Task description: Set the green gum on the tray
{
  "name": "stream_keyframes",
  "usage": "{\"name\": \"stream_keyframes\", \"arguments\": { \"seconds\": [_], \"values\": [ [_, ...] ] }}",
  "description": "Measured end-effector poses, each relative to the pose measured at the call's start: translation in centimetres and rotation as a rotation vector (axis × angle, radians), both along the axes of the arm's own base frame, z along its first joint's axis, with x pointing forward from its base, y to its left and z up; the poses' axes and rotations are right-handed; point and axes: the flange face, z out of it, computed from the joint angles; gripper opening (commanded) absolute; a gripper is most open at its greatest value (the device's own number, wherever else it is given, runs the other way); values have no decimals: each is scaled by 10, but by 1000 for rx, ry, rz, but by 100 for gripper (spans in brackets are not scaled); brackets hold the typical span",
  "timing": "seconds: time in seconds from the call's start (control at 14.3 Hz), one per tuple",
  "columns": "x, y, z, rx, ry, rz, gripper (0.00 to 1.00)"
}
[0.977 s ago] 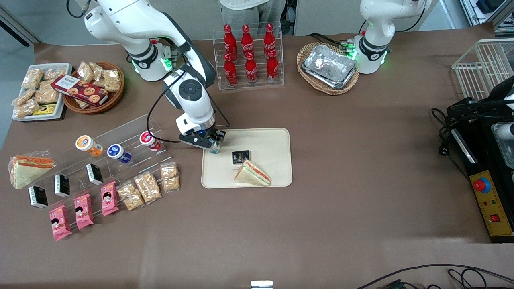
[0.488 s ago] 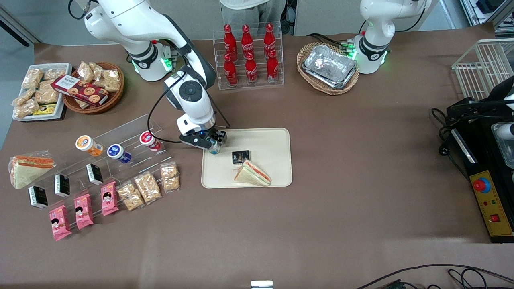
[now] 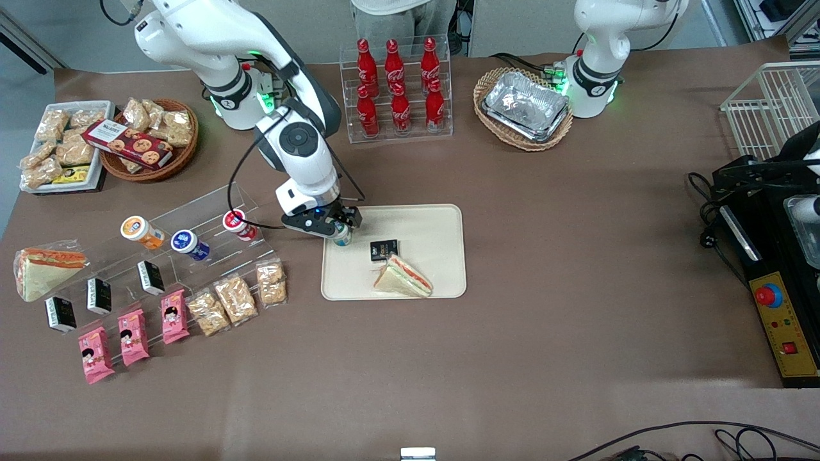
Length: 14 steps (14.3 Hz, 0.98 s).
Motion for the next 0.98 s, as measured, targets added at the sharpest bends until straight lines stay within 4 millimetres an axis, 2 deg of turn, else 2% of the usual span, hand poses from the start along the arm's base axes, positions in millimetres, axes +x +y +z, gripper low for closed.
{"name": "stream_keyframes", "arguments": {
  "seconds": [0.14,0.42,0.49,0.56,0.63,0.77,0.84,0.98],
  "values": [
    [10,1,59,-36,30,24,100],
    [27,6,225,-20,71,84,100],
    [32,1,259,-8,66,87,100],
    [35,-5,285,0,60,85,100],
    [39,-13,301,2,56,91,100],
    [51,-37,318,6,48,135,100],
    [60,-58,322,7,45,153,100],
    [82,-115,329,6,40,191,100]
  ]
}}
